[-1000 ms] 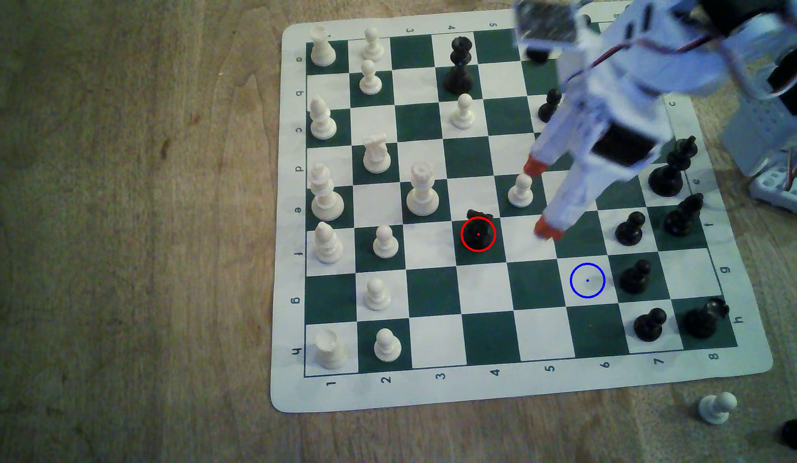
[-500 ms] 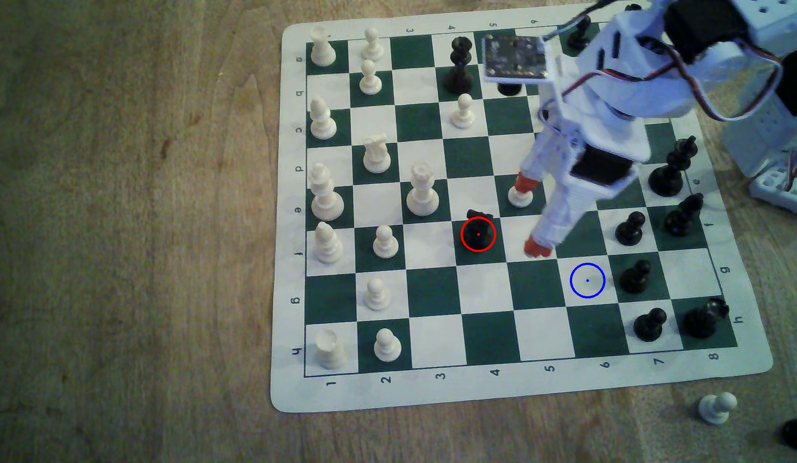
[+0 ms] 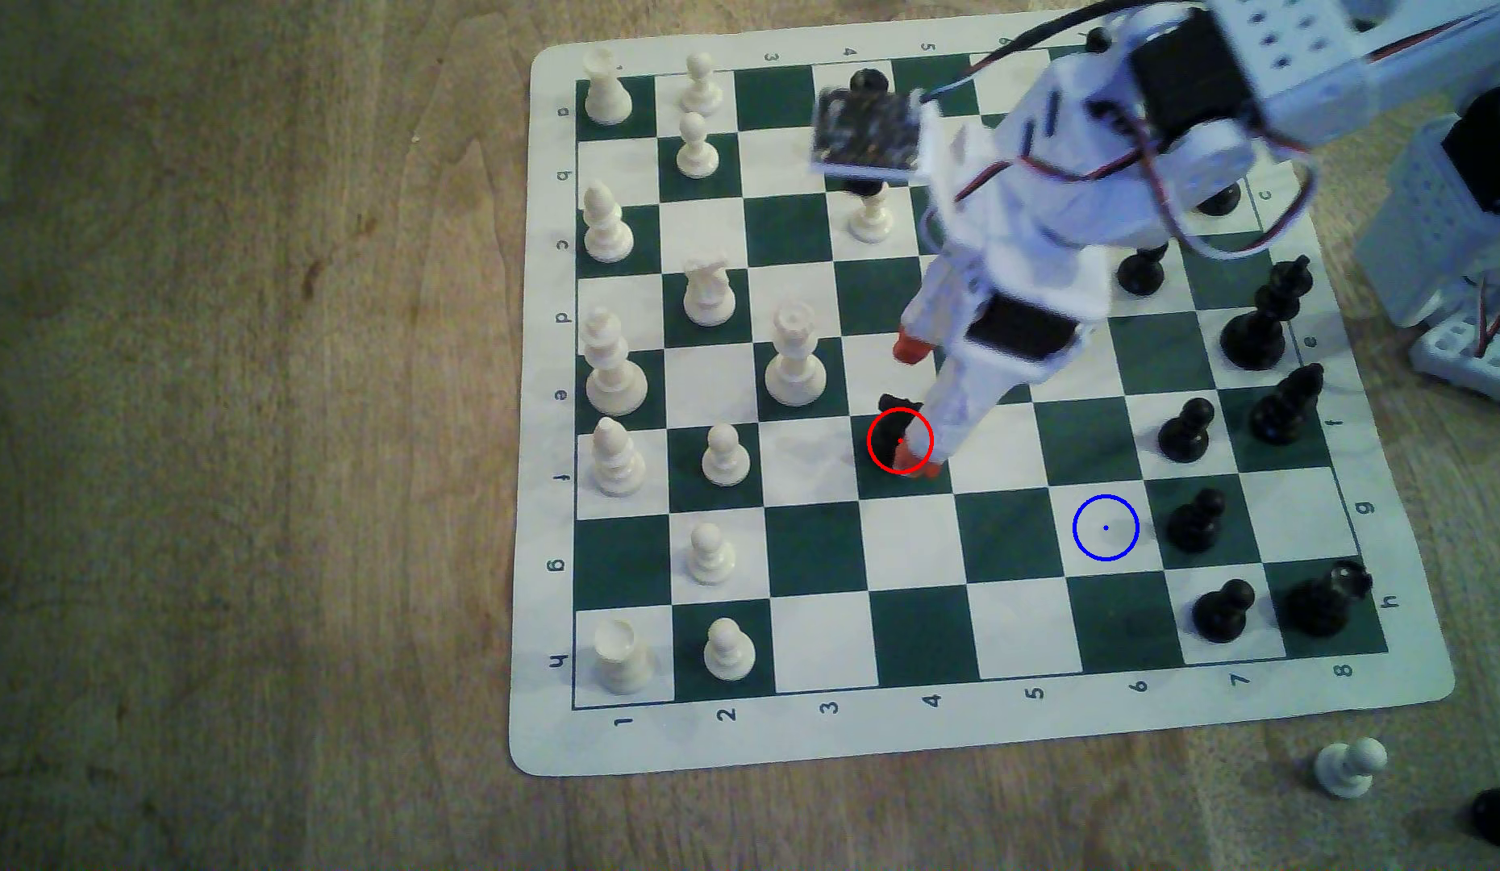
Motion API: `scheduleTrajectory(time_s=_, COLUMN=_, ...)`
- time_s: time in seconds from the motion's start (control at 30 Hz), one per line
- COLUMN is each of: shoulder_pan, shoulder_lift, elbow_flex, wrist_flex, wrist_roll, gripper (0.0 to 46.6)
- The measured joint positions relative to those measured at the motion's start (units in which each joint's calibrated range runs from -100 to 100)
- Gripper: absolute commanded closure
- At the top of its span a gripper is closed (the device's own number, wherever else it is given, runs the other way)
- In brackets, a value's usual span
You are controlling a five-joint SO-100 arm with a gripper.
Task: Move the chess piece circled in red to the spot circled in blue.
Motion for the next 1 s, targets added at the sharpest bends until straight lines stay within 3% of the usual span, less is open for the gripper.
scheduleTrajectory(time_s=0.27, shoulder_pan=0.0, shoulder_lift=4.6, elbow_flex=-2.5, wrist_flex=-0.6, wrist_roll=0.0, gripper=31.8)
scheduleTrajectory(time_s=0.53, shoulder_pan=0.0, shoulder_lift=4.9, elbow_flex=-4.3, wrist_flex=-0.6, wrist_roll=-0.9, gripper=31.2)
scheduleTrajectory(time_s=1.0, shoulder_pan=-2.1, shoulder_lift=5.9, elbow_flex=-4.6, wrist_flex=0.0, wrist_roll=-1.6, gripper=39.6)
